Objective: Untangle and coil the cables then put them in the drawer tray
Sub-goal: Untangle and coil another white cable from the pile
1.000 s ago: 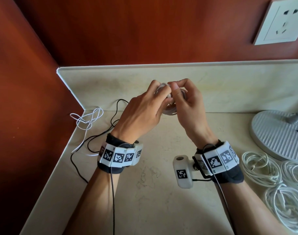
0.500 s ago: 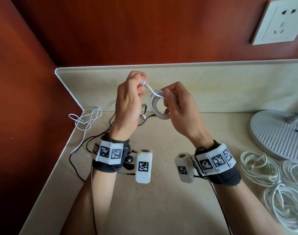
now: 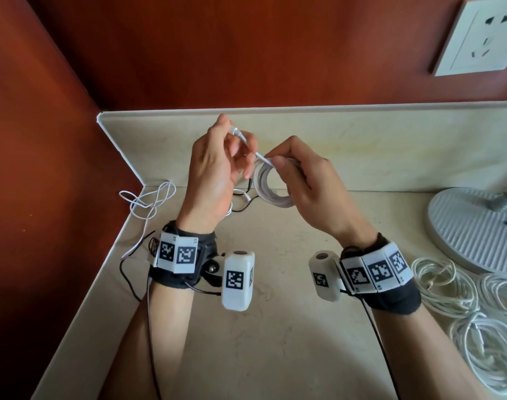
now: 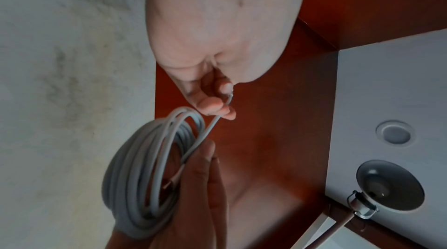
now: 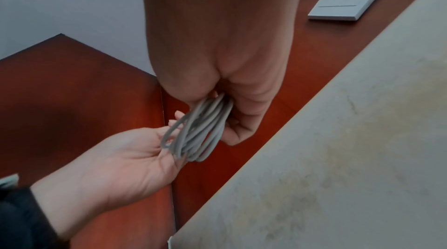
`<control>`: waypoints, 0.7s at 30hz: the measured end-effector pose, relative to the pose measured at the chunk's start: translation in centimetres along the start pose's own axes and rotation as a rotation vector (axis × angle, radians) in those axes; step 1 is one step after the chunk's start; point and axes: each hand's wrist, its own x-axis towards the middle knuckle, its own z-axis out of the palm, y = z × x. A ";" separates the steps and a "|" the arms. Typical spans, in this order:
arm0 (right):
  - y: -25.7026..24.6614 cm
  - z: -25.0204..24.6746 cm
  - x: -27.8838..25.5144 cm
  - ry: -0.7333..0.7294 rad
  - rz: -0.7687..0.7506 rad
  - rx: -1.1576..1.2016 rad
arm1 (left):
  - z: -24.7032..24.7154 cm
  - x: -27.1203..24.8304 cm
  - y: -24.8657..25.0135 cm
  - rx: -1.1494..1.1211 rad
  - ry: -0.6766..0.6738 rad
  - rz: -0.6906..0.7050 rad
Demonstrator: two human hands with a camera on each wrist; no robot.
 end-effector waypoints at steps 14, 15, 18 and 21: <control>-1.3 -1.2 -0.3 -0.113 -0.094 0.095 | -0.3 0.7 -1.3 0.071 0.069 -0.253; -1.3 -1.3 -0.3 -0.112 -0.096 0.111 | -0.2 0.6 -1.5 0.094 0.027 -0.329; -1.1 -1.3 -0.2 -0.096 -0.093 0.182 | 0.1 0.4 -2.2 0.179 -0.153 -0.476; -1.1 -0.8 -0.1 -0.085 -0.082 0.214 | 0.4 0.0 -2.6 0.136 -0.255 -0.490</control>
